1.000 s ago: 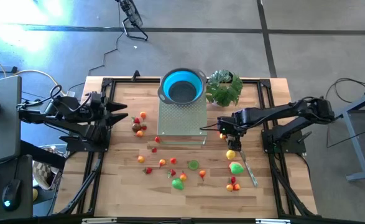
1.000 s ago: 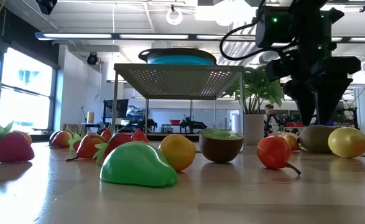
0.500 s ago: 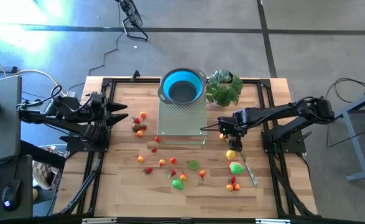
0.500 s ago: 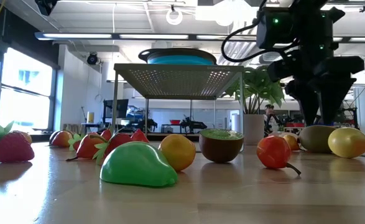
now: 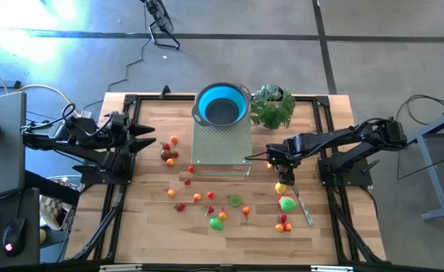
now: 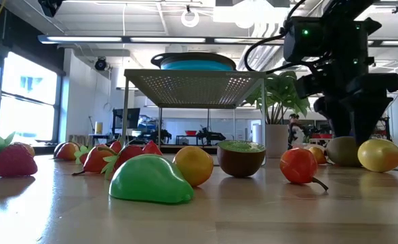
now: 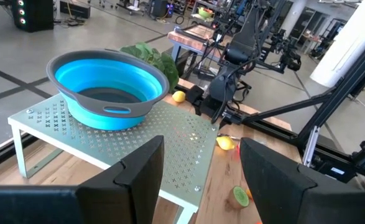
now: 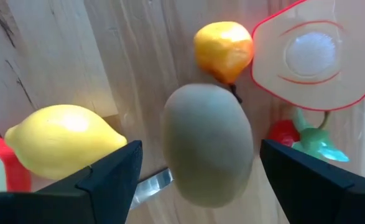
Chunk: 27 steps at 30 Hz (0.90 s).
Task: Pick & Place Fruit
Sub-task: Put the brown kiwi in the blue bowl on the shelf
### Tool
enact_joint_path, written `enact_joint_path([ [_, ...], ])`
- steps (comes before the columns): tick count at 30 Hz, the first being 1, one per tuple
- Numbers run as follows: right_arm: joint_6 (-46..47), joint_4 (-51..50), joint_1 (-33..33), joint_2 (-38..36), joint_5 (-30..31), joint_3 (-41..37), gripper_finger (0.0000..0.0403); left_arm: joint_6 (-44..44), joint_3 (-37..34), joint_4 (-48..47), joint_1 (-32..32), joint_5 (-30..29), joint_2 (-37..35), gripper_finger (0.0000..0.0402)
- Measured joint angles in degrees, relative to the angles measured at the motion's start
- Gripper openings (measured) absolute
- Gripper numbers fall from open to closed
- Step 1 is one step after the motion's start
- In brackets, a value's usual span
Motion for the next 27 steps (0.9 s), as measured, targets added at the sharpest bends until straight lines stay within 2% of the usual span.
enact_joint_path([
  [21, 0.2, 3.1, -0.1, 0.0, 1.2, -0.8, 0.0318, 0.0, 0.0, 0.0, 0.0, 0.0, 0.0, 0.0205],
  [27, 3.9, 4.0, 0.0, 0.0, 1.3, -3.0, 0.0318, 0.0, 0.0, 0.0, 0.0, 0.0, 0.0, 0.0205],
])
